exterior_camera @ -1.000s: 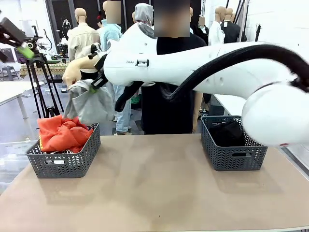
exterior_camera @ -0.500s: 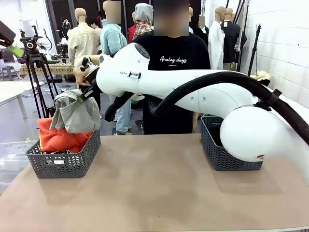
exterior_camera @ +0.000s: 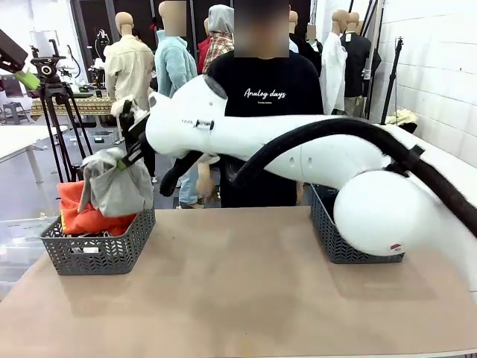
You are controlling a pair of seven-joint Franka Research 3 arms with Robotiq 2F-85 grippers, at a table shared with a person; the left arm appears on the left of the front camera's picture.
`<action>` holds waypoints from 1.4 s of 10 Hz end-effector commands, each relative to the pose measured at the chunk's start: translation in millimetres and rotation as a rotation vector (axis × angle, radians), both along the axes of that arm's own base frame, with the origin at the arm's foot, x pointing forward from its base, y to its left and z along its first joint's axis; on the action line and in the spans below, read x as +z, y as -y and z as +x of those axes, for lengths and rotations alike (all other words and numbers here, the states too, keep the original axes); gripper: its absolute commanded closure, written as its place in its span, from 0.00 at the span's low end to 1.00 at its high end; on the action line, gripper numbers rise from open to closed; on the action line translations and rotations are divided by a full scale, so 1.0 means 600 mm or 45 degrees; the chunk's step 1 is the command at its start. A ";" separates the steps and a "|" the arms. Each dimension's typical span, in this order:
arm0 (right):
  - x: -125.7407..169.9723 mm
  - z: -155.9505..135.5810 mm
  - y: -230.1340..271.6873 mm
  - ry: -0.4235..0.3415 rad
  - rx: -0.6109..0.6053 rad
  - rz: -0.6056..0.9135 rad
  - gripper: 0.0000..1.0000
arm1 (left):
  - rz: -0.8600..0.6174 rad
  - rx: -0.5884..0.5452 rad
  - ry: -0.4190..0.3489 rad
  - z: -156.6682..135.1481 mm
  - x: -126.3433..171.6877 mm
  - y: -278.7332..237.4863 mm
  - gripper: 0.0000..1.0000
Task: Sort the tops and bottoms.
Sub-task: Sort the clothes according to human instructions.
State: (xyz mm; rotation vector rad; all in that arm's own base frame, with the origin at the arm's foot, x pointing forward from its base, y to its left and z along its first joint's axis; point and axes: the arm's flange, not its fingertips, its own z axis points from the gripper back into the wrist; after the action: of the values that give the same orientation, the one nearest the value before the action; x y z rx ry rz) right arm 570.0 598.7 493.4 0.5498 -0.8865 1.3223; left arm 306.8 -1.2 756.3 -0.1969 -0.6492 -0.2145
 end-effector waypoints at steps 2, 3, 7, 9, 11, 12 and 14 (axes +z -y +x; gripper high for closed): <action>-0.029 0.072 -0.089 0.038 0.181 0.101 1.00 | -0.003 -0.007 0.001 0.000 0.006 0.000 0.00; -0.052 0.089 -0.102 -0.007 0.214 0.113 1.00 | -0.003 -0.007 0.001 0.000 0.006 0.000 0.00; -0.125 0.111 -0.129 -0.197 0.345 0.143 1.00 | -0.003 -0.007 0.001 0.000 0.006 0.000 0.00; -0.124 0.106 -0.142 -0.178 0.393 0.134 0.70 | -0.003 -0.007 0.001 0.000 0.006 0.000 0.00; -0.113 0.094 -0.142 -0.151 0.402 0.131 0.31 | -0.003 -0.007 0.001 0.000 0.006 0.000 0.00; -0.099 0.086 -0.137 -0.123 0.407 0.143 0.12 | -0.003 -0.007 0.001 0.000 0.006 0.000 0.00; -0.061 0.064 -0.126 -0.038 0.428 0.151 0.00 | -0.003 -0.007 0.001 0.000 0.006 0.000 0.00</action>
State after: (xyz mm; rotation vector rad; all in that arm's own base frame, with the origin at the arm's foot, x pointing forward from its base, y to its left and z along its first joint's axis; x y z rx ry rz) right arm 563.4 626.9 438.8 0.8382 -0.8387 1.5292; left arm 306.8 -1.0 756.9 -0.1970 -0.6502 -0.2143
